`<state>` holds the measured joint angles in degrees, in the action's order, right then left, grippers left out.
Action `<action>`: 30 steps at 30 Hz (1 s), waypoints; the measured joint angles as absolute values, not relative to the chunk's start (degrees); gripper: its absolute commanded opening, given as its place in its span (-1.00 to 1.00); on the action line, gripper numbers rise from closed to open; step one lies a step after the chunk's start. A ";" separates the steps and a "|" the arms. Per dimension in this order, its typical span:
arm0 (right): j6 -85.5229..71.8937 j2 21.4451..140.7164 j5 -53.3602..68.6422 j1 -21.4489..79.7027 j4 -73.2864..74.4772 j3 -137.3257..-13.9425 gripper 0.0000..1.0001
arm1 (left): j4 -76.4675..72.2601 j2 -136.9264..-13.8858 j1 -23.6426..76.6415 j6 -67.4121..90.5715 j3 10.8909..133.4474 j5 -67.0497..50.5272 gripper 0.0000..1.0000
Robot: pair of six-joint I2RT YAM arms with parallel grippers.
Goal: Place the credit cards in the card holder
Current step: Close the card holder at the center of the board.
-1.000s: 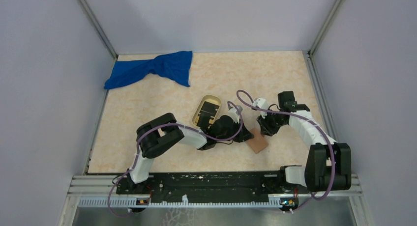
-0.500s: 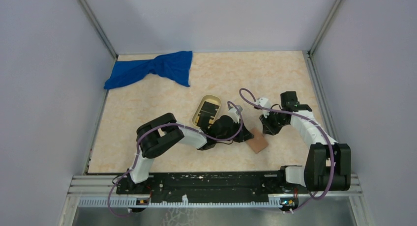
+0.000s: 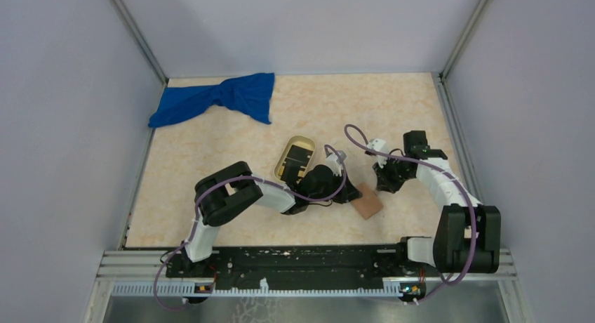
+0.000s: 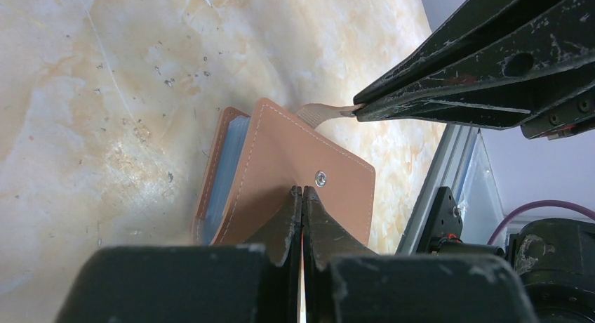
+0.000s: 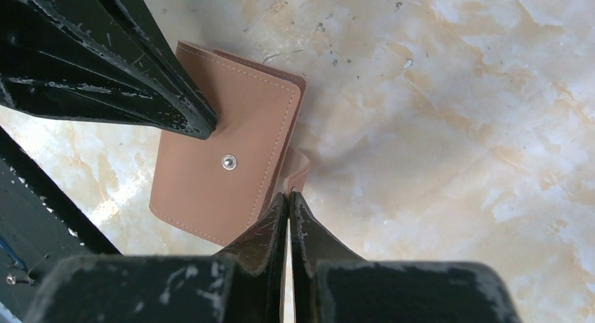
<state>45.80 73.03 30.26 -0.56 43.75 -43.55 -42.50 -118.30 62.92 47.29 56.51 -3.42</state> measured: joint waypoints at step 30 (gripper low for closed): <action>47.99 78.30 37.67 1.04 48.16 -45.08 -1.00 | -42.50 -118.30 62.92 47.31 56.51 -3.42 -1.00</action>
<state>47.99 78.30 37.67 1.04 48.16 -45.08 -42.50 -118.30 62.92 47.31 56.51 -3.42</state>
